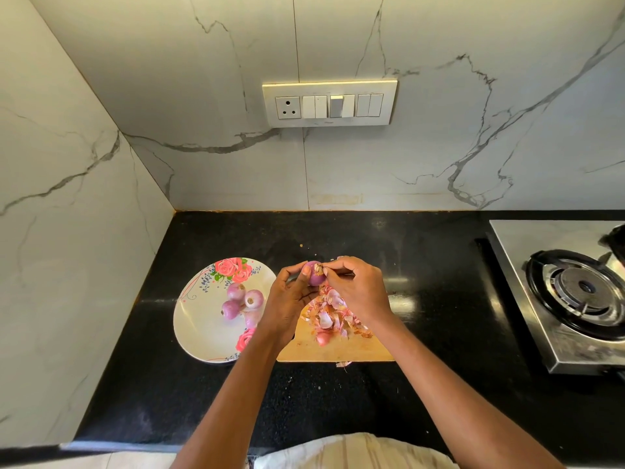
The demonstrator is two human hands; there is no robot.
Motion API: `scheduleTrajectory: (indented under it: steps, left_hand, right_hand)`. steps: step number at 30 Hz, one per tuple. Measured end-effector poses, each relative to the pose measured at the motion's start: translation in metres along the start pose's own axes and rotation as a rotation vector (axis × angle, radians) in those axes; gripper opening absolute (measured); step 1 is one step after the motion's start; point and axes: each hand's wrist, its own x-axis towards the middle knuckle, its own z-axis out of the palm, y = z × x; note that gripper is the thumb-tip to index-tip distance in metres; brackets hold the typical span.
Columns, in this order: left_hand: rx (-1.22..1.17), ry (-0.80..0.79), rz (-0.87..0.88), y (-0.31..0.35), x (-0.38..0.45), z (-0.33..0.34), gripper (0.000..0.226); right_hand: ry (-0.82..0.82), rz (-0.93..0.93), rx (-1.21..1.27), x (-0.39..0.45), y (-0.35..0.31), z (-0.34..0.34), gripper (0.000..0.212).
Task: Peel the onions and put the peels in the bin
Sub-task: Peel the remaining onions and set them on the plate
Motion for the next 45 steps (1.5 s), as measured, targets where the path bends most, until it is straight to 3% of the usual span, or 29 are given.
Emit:
scheduleTrajectory:
  steps: [11,18,23,29,37,45]
  left_hand:
    - [0.049,-0.022,0.059,0.002,0.003,-0.005,0.027]
    - [0.022,-0.028,0.056,0.000,0.003,-0.002,0.046]
    - [-0.111,-0.044,-0.007,-0.002,0.003,0.000,0.032]
    - [-0.265,-0.049,-0.068,-0.002,0.003,-0.002,0.031]
    - [-0.343,-0.056,-0.065,-0.001,0.004,-0.006,0.046]
    - [-0.242,-0.098,-0.009,0.008,0.002,-0.008,0.047]
  right_hand:
    - [0.009,-0.047,0.018,0.001,-0.008,-0.003,0.013]
    - [0.096,-0.090,-0.042,0.001,-0.010,0.002,0.009]
    - [0.126,-0.098,-0.033,-0.002,-0.009,0.001,0.013]
    - [0.089,-0.061,0.046,0.000,-0.013,0.001,0.015]
    - [0.017,0.038,0.178,-0.001,-0.015,0.000,0.018]
    - [0.025,-0.041,0.079,0.001,-0.011,-0.002,0.015]
